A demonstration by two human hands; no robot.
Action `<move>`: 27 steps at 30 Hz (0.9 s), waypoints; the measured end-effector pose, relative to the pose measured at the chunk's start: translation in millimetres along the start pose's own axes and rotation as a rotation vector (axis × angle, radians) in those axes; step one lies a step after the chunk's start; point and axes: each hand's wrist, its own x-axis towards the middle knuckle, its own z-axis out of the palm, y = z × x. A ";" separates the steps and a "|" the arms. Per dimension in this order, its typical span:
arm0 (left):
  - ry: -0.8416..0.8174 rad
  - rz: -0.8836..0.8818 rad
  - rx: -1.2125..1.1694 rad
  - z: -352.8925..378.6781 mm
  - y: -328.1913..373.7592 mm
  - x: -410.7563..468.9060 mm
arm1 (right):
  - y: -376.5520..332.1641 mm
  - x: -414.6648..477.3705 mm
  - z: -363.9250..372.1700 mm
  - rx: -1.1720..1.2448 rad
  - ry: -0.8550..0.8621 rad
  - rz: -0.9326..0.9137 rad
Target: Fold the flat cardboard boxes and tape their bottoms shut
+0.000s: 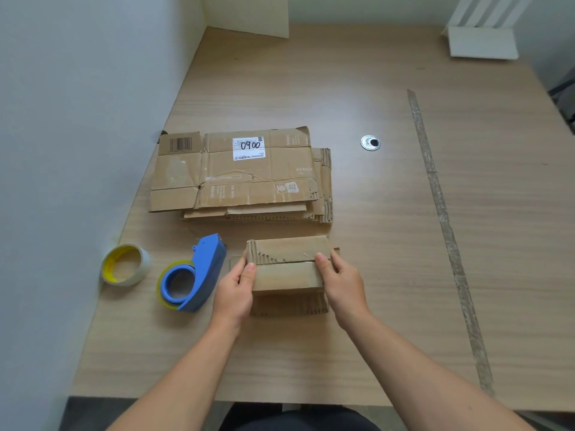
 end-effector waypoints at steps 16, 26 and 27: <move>0.169 0.101 0.252 6.4 3.2 -9.2 | -5.8 -2.0 6.1 0.036 0.159 -0.052; -0.040 0.040 0.246 5.4 17.1 -0.4 | -9.9 1.8 2.3 0.033 0.083 -0.019; -0.038 0.066 0.212 5.7 17.4 0.1 | -8.4 0.6 -1.1 0.094 0.077 -0.020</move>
